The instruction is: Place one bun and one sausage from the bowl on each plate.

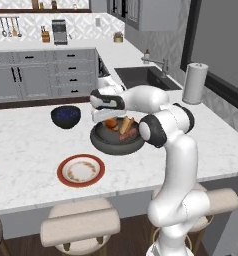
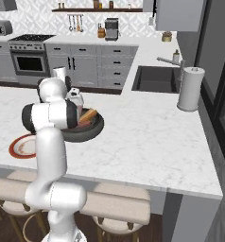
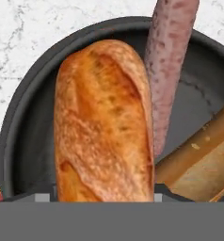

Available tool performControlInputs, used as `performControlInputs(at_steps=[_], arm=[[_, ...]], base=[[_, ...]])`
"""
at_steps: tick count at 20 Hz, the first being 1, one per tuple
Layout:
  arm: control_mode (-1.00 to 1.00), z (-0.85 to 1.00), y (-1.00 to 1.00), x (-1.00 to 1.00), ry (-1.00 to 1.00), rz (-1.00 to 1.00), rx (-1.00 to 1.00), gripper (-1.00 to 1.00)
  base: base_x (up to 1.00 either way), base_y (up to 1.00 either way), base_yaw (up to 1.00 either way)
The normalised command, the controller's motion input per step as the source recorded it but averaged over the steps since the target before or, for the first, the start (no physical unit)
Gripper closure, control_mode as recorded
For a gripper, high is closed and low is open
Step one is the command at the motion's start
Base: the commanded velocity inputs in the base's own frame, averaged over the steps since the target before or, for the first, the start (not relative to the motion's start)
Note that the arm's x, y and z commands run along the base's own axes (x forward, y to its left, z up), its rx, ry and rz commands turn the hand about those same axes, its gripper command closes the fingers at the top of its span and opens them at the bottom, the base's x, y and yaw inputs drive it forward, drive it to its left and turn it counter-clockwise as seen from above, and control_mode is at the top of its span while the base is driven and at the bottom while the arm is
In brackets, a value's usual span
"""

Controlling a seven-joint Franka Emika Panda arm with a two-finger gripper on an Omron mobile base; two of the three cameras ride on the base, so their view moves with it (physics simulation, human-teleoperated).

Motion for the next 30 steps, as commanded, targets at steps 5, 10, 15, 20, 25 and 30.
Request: performControlInputs(at_steps=[5,10,15,20,25,30], arm=[[-1.0,0.52,0.0,-1.0,-0.21,-0.05,0.02,1.0],[-1.0,0.44,0.0,-1.0,-0.14,-0.05,0.06,1.0],[-1.0,0.43,0.03,-1.0,-0.09,-0.06,0.07,1.0],[-1.0,0.31,0.67,-1.0,0.01,-0.01,0.01,1.0],[-1.0,0.01,1.0,-0.93,0.06,0.0,-0.01,1.0],[-1.0,-0.29,0.96,-0.19,0.11,-0.03,-0.04,1.0]], base=[[0.0,0.0,0.0],[0.0,0.0,0.0],[0.0,0.0,0.0],[0.0,0.0,0.0],[0.0,0.0,0.0],[0.0,0.0,0.0]])
